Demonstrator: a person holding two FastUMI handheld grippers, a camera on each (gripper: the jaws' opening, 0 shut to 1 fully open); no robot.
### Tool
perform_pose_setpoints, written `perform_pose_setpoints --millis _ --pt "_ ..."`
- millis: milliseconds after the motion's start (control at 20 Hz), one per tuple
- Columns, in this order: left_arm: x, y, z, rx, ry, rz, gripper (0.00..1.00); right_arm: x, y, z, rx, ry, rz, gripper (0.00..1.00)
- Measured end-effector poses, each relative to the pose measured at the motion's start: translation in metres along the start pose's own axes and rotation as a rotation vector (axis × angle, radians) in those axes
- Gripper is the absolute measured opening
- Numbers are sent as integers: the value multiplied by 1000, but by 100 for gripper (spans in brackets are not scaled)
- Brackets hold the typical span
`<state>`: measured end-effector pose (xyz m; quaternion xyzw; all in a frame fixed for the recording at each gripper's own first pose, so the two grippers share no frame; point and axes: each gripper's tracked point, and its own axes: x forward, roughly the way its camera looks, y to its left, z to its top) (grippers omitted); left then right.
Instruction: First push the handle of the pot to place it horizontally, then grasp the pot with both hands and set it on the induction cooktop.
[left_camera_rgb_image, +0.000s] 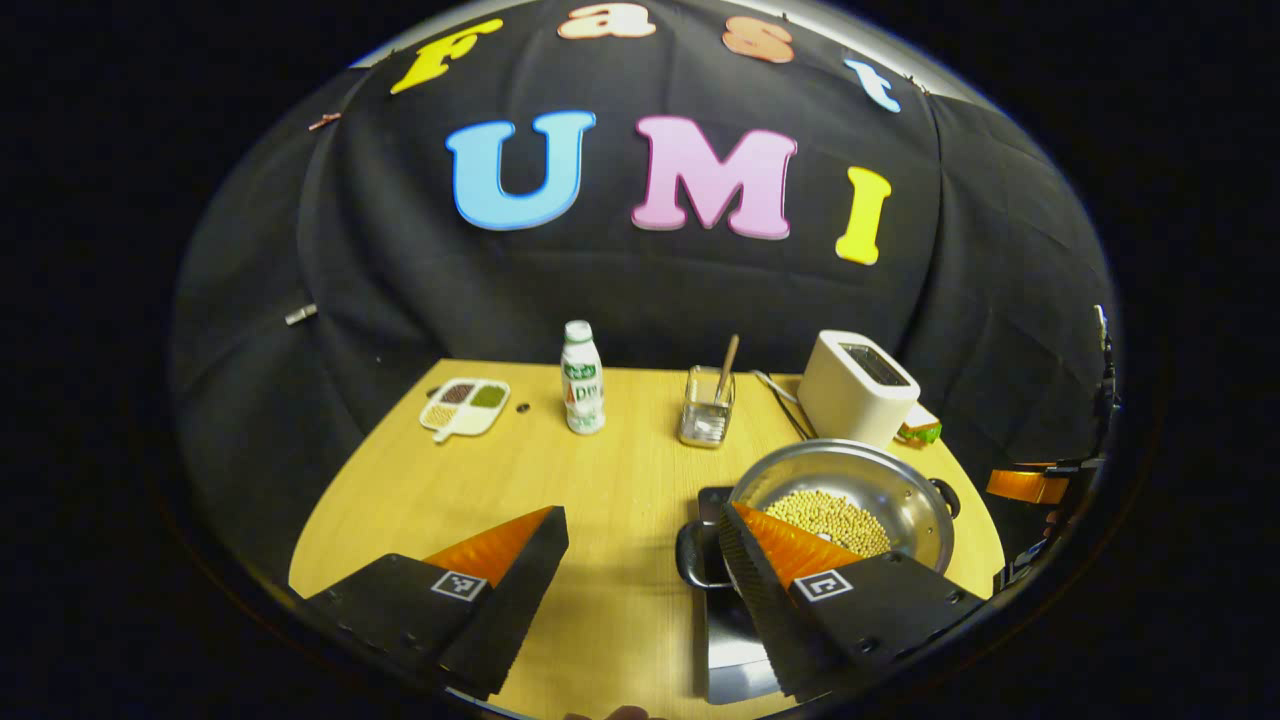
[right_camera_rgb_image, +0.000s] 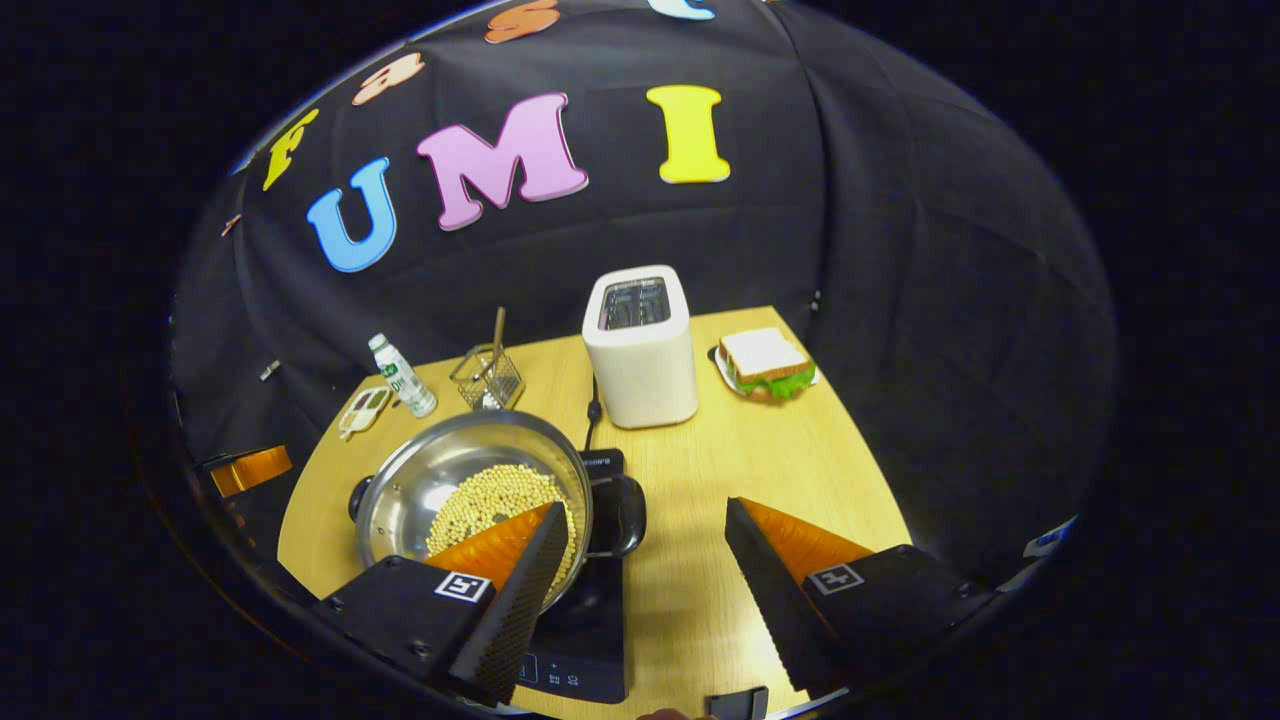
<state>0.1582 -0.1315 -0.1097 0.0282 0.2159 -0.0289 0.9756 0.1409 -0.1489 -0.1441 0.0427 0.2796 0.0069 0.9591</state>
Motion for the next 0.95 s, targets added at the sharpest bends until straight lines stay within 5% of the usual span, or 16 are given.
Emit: perform_pose_setpoints --millis 350,700,950 --pt "-104 14 46 19 -281 60 95 -108 16 70 -12 -332 -68 99" --pt "-173 21 39 -10 -436 105 95 -195 30 69 -39 -569 -121 98" --pt "-204 24 8 -55 -438 163 95 -207 47 33 -104 -538 -105 98"
